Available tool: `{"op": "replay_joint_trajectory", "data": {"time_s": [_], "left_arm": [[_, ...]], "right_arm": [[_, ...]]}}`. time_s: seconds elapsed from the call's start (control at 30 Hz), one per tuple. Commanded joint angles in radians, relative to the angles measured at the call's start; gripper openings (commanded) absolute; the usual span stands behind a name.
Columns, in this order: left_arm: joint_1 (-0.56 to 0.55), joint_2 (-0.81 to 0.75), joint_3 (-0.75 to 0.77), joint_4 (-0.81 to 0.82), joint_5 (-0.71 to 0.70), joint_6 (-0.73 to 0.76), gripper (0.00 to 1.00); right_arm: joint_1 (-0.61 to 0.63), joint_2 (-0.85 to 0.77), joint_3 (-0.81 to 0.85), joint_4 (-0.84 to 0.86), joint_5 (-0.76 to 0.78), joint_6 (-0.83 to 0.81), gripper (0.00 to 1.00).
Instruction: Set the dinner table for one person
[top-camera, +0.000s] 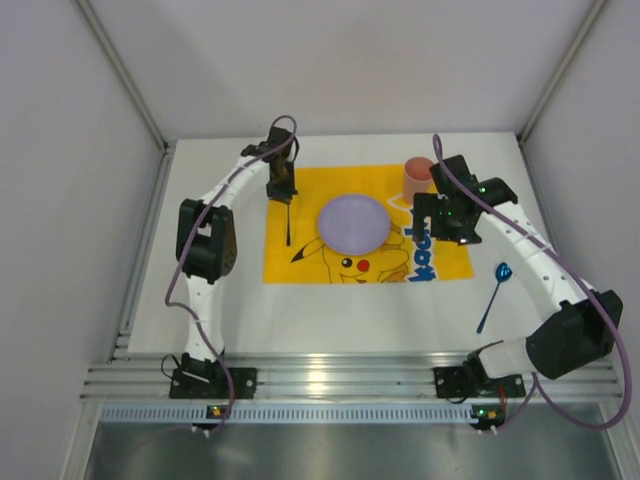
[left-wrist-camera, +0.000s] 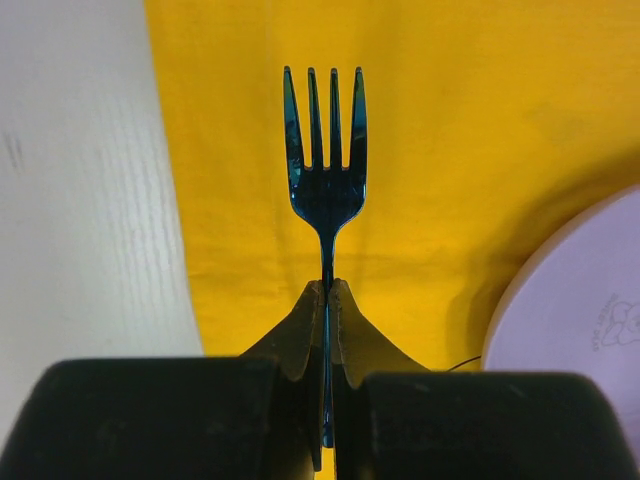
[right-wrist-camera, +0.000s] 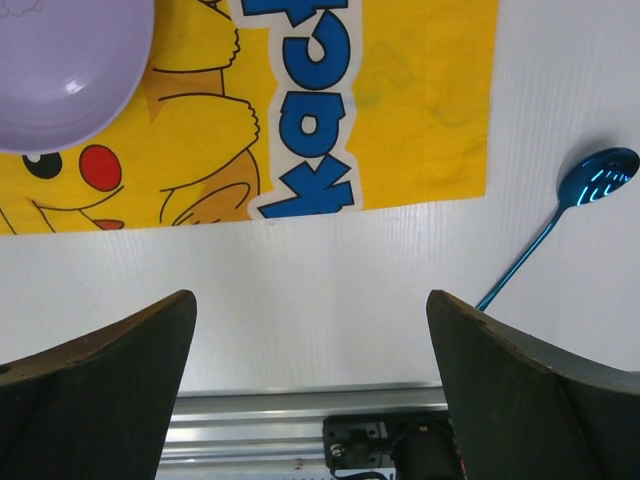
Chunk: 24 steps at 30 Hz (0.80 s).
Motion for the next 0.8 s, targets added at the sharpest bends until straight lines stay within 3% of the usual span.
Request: {"op": "replay_joint_trajectory", "data": {"time_s": [0.0,0.1,0.13,0.2,0.23,0.33,0.37,0.5,0.63,0.7,0.77], "left_arm": [[-0.008,0.03,0.059,-0.032,-0.002,0.029,0.0],[-0.01,0.052,0.059,-0.025,-0.007,0.015,0.0],[-0.008,0.057,0.062,-0.025,-0.007,0.011,0.07],[-0.008,0.06,0.068,-0.025,0.001,-0.005,0.29],[-0.01,0.058,0.075,-0.024,0.006,-0.008,0.5],[-0.013,0.041,0.102,-0.041,-0.008,-0.02,0.66],[-0.014,0.035,0.13,-0.058,-0.014,-0.02,0.78],[-0.021,-0.022,0.194,-0.085,-0.046,-0.028,0.88],[-0.034,-0.156,0.19,-0.075,-0.06,-0.042,0.88],[-0.053,-0.244,0.123,0.029,-0.088,-0.04,0.86],[-0.057,-0.421,-0.092,0.178,-0.071,-0.034,0.86]], "right_arm": [[-0.004,-0.032,0.001,-0.011,0.028,0.024,0.99],[-0.004,-0.029,0.003,-0.014,0.034,0.028,0.99],[-0.005,-0.021,0.004,-0.017,0.034,0.026,0.99],[-0.005,-0.018,0.007,-0.019,0.035,0.026,0.99],[-0.005,-0.015,0.009,-0.017,0.037,0.026,0.99],[-0.005,-0.006,0.013,-0.017,0.035,0.026,0.99],[-0.005,-0.002,0.013,-0.016,0.035,0.026,0.99],[-0.005,-0.005,0.033,-0.011,0.037,0.023,1.0],[-0.002,-0.079,0.081,0.022,0.064,0.015,1.0],[-0.001,-0.136,0.076,0.073,0.095,0.02,1.0],[-0.001,-0.222,0.055,0.107,0.12,0.038,1.0]]}}
